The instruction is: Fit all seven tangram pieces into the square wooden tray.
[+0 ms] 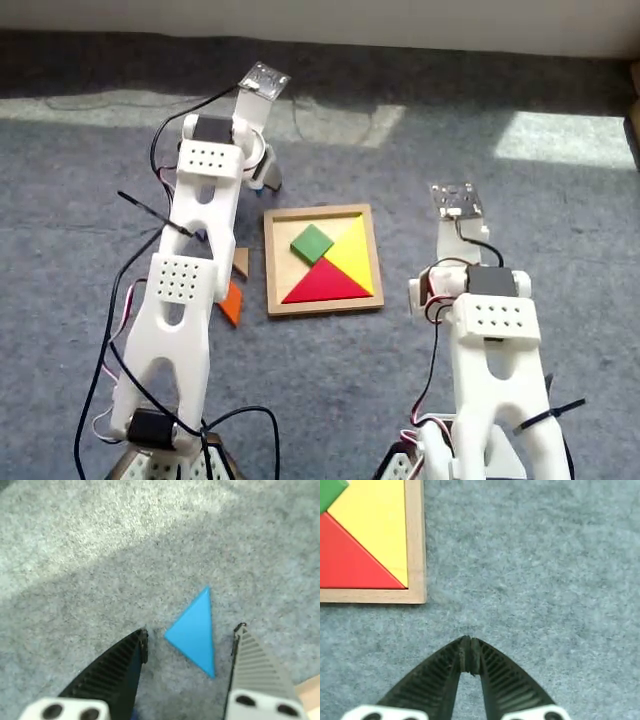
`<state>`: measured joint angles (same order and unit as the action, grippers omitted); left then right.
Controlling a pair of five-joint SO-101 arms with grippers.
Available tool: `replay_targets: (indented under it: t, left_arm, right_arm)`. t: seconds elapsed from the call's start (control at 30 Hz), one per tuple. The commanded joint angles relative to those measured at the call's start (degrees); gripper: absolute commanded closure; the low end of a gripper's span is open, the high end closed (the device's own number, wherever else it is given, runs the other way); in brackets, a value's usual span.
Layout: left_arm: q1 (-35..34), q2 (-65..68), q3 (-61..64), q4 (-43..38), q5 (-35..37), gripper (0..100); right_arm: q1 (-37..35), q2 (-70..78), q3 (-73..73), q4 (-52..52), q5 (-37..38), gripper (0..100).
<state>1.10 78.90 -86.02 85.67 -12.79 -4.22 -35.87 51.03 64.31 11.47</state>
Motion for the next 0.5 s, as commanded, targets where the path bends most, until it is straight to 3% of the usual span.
replay_targets:
  t: [0.0,0.17,0.47]
  left_arm:
    - [1.1,0.6,-1.2,-0.8,-0.8,78]
    - [3.0,0.9,-1.1,0.7,-7.3,88]
    - [4.0,-0.5,-6.7,10.9,-7.5,91]
  right_arm:
    - [0.6,-1.5,-0.4,-0.9,-0.3,99.5]
    - [0.6,-1.5,-0.4,-0.9,-0.2,99.5]
    - [0.7,-1.6,-0.3,-0.8,-0.2,99.5]
